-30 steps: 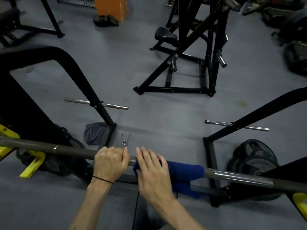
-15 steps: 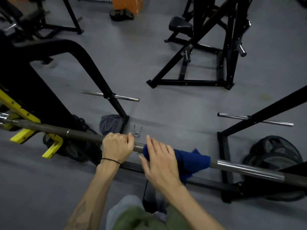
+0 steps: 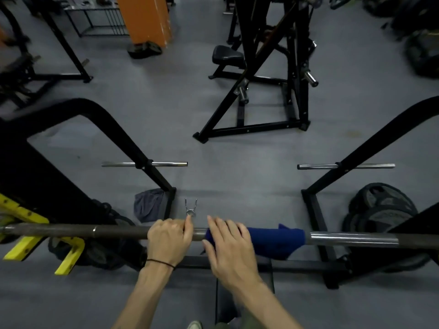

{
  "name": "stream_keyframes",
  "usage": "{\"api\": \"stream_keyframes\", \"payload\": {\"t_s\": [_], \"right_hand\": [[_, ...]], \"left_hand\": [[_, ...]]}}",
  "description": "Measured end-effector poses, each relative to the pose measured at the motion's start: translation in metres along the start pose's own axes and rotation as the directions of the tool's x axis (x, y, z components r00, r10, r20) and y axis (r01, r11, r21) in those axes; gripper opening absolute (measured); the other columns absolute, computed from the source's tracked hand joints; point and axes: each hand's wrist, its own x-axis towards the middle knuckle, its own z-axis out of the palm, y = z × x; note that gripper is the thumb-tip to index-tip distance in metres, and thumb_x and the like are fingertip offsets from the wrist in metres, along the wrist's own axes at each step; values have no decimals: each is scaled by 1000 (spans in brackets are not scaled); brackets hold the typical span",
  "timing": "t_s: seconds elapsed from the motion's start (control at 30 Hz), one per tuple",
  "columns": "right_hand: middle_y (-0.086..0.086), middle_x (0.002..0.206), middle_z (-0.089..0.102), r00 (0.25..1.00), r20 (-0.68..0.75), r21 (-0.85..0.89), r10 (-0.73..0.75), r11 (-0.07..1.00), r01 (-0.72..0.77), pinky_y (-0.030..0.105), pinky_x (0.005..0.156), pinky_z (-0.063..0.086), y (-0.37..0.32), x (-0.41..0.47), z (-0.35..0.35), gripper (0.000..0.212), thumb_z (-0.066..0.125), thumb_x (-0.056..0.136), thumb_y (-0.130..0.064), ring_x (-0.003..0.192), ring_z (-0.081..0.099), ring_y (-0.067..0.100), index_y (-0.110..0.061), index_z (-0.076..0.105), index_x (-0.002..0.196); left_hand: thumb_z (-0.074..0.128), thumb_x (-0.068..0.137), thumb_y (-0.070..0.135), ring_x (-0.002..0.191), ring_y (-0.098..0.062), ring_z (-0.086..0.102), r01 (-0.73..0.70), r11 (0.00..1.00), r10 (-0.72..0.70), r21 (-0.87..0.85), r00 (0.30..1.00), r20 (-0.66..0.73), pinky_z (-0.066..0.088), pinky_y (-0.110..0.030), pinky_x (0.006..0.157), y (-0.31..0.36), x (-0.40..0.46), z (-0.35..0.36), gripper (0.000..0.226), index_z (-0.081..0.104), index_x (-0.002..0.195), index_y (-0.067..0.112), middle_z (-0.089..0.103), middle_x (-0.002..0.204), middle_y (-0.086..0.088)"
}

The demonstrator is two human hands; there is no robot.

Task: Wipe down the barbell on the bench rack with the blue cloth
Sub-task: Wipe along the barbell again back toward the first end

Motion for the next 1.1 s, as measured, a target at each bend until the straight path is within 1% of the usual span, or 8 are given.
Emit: {"api": "stream_keyframes", "payload": {"t_s": [0.17, 0.33, 0.5, 0.67, 0.8, 0.87, 1.0, 1.1], "right_hand": [[8, 127, 67, 974, -134, 5, 185, 982, -186, 46, 111, 36, 73, -28, -21, 56, 31, 109, -47, 115, 61, 30, -15, 64, 140], [8, 124, 69, 849, -294, 35, 439, 892, -450, 55, 119, 28, 61, -27, -14, 47, 37, 106, -39, 116, 60, 32, -12, 72, 123], [0, 139, 63, 974, -145, 33, 172, 985, -169, 49, 120, 26, -20, -3, 16, 57, 29, 108, -53, 127, 56, 24, -21, 60, 144], [11, 137, 65, 932, -229, -22, 280, 956, -293, 45, 122, 26, 50, -35, -8, 55, 29, 110, -47, 129, 56, 31, -17, 62, 142], [8, 132, 68, 805, -314, 81, 503, 859, -505, 50, 125, 17, 30, -18, -6, 61, 26, 109, -50, 129, 55, 32, -12, 69, 130], [5, 136, 66, 860, -266, 73, 436, 899, -433, 51, 123, 19, -11, -3, 6, 63, 27, 108, -53, 129, 56, 28, -12, 66, 134], [0, 147, 58, 986, -135, -14, 95, 995, -98, 44, 119, 27, -26, -6, 15, 60, 28, 109, -54, 133, 53, 21, -20, 50, 152], [8, 137, 65, 971, -187, -71, 150, 984, -165, 43, 117, 32, 22, -16, 5, 55, 31, 109, -50, 124, 58, 28, -19, 57, 147]], "left_hand": [[43, 100, 27, 57, -18, 43, -136, 984, 127, -116, 989, -81, 37, -35, 58, -11, -7, 3, 32, 58, 74, 17, 49, 68, 0], [43, 99, 32, 92, -17, 54, -172, 964, 171, -205, 985, -24, 39, -37, 92, -18, -35, 5, 29, 67, 104, 16, 62, 99, 2], [42, 100, 35, 100, -20, 59, -218, 950, 223, -222, 975, -4, 40, -39, 97, -27, -31, 8, 36, 68, 113, 14, 65, 106, 0], [45, 100, 39, 110, -23, 58, -226, 947, 229, -228, 973, -11, 38, -45, 111, -44, -43, 7, 42, 65, 126, 12, 62, 116, -3], [46, 99, 43, 95, -22, 57, -212, 962, 209, -174, 977, -34, 44, -40, 97, -46, -36, 4, 38, 66, 113, 15, 62, 102, -1], [46, 99, 44, 79, -21, 52, -233, 964, 228, -132, 972, -48, 43, -36, 80, -45, -28, 5, 34, 65, 102, 16, 56, 88, 2], [42, 101, 44, 64, -19, 46, -265, 961, 258, -82, 962, -89, 37, -34, 63, -46, -19, 11, 37, 60, 81, 18, 50, 73, 2], [41, 103, 42, 56, -17, 44, -280, 957, 266, -69, 950, -162, 34, -32, 56, -46, -11, 11, 42, 57, 72, 19, 47, 64, 3]]}}
